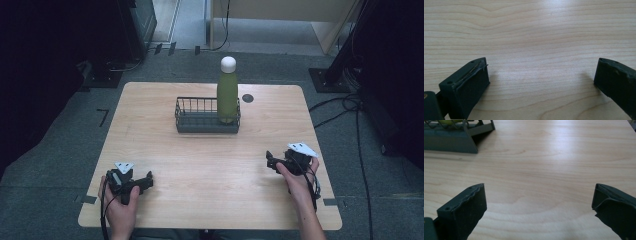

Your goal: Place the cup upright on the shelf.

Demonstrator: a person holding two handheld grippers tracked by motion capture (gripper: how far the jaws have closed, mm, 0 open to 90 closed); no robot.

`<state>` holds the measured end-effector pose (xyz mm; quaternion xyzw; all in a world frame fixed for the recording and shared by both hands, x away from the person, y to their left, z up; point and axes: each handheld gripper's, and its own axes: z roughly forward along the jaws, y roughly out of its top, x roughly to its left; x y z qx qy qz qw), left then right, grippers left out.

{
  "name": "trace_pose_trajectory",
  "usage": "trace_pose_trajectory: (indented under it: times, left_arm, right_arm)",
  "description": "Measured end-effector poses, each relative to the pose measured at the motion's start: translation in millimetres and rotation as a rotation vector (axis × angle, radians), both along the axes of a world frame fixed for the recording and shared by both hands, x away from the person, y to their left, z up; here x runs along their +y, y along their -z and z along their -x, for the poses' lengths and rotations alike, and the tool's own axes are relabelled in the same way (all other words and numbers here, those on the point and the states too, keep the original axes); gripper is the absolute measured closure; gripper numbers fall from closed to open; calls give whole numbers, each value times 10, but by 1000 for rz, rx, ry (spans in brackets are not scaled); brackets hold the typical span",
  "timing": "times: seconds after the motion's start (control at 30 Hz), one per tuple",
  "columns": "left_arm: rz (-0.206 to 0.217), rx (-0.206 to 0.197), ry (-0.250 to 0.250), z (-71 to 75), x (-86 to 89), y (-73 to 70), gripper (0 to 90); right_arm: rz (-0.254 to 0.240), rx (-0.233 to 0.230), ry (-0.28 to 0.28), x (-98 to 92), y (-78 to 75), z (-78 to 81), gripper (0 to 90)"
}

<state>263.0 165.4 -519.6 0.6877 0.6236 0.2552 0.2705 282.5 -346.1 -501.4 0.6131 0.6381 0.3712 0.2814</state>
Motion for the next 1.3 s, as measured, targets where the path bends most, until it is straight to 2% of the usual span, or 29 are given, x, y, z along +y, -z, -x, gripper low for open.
trace_pose_trajectory:
  times: [0.13,0.23,0.5,0.6,0.73,0.87,1.0,1.1,1.3]
  left_arm:
    - [0,0,0,0,0,0,0]
    - [0,0,0,0,0,0,0]
    - [0,0,0,0,0,0,0]
    - [0,0,0,0,0,0,0]
    - [0,0,0,0,0,0,0]
    - [-1,0,0,1,0,0,0]
    - [0,0,0,0,1,0,0]
    - [0,0,1,1,1,0,0]
    - [0,0,0,0,1,-1,0]
  right_arm:
    - [6,7,13,-85,44,120,0]
    - [29,14,16,-142,81,213,0]
    - [74,66,46,-286,212,459,0]
    - [65,87,59,-332,236,550,0]
    - [95,102,66,-384,245,668,0]
    - [134,138,79,-441,260,769,0]
    - [78,164,77,-526,269,864,0]
    - [80,164,65,-546,269,914,0]
    - [79,164,63,-547,269,919,0]
